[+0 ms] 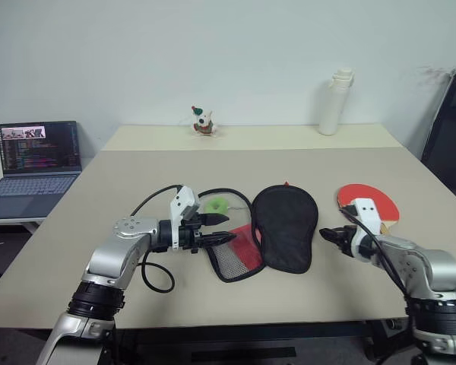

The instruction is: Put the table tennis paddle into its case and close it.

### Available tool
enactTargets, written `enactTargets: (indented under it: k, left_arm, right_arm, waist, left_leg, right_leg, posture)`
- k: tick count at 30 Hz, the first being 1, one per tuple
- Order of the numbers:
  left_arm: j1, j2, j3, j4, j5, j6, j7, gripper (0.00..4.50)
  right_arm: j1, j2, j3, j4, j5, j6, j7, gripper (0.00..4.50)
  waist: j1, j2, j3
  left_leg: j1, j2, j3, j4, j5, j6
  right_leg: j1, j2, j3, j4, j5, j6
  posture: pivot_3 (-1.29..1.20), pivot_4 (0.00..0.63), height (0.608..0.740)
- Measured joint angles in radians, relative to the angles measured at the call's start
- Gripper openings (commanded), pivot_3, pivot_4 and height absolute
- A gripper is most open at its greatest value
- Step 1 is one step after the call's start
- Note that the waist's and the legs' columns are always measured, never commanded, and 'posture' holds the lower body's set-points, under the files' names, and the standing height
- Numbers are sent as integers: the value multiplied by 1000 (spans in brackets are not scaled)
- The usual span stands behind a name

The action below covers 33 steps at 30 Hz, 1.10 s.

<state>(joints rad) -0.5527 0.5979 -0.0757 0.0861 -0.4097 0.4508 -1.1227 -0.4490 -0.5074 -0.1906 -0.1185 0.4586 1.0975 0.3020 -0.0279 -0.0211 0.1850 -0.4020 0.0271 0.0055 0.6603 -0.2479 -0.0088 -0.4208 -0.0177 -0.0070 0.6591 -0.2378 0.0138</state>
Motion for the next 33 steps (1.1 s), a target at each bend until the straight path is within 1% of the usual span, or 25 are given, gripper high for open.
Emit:
enactTargets:
  k: [2, 4, 5, 8, 14, 21, 26, 33]
  left_arm:
    - [3, -2, 0, -1, 0, 0, 1, 2912]
    - [3, -7, 0, -2, 0, 0, 1, 2912]
    - [4, -8, 0, -2, 0, 0, 1, 2912]
    - [4, -9, 0, -2, 0, 0, 0, 2912]
    - [-13, -16, -9, 6, 3, -7, -20, 2912]
    - [-140, -34, -23, 71, 6, -27, -78, 2912]
    - [-190, -57, -39, 87, 13, -47, -106, 2912]
    - [-195, -71, -44, 87, 17, -48, -115, 2912]
  right_arm:
    - [8, -58, 1, -14, -7, -34, 41, 3720]
    - [7, -92, -16, -29, -6, -60, 69, 4354]
    - [5, -108, -28, -30, -6, -72, 75, 4471]
    - [-2, -136, -68, 9, -15, -100, 71, 4471]
    - [-30, -147, -95, 235, -100, -164, 4, 4471]
    - [-89, -131, -97, 442, -144, -243, -12, 4471]
    - [-109, -125, -80, 521, -166, -284, 17, 4471]
    - [-115, -123, -60, 539, -193, -318, 38, 4471]
  waist:
    - [-1, 0, 0]
    - [-1, 0, 0]
    - [-1, 0, 0]
    - [0, 0, 0]
    - [-1, 0, 0]
    - [-1, -1, 1]
    - [-4, -1, 0]
    - [-5, -1, 0]
  left_leg:
    - [0, 0, 0, 0, 0, 0]
    - [0, 0, 0, 0, 0, 0]
    - [0, 0, 0, 0, 0, 0]
    - [0, 0, 0, 0, 0, 0]
    - [0, 0, 3, 0, 0, 0]
    - [0, -1, 4, 0, 0, 0]
    - [1, -1, 6, 1, 0, 0]
    - [3, 0, 7, 1, 0, 0]
  right_leg:
    - [0, 0, 0, 0, 0, 0]
    - [0, 0, 0, 0, 0, 0]
    - [0, 0, 0, 0, 0, 0]
    - [0, 0, 0, 0, 0, 0]
    - [0, 0, 1, 0, 0, 0]
    - [0, 1, 2, 0, 0, 0]
    - [1, 1, 4, 0, 0, 0]
    - [1, 4, 12, 1, 1, 1]
  posture:
    - [0, 150, 740]
    - [0, 150, 740]
    - [0, 150, 740]
    - [0, 150, 740]
    - [0, 150, 740]
    - [0, 150, 740]
    - [0, 150, 740]
    - [0, 150, 740]
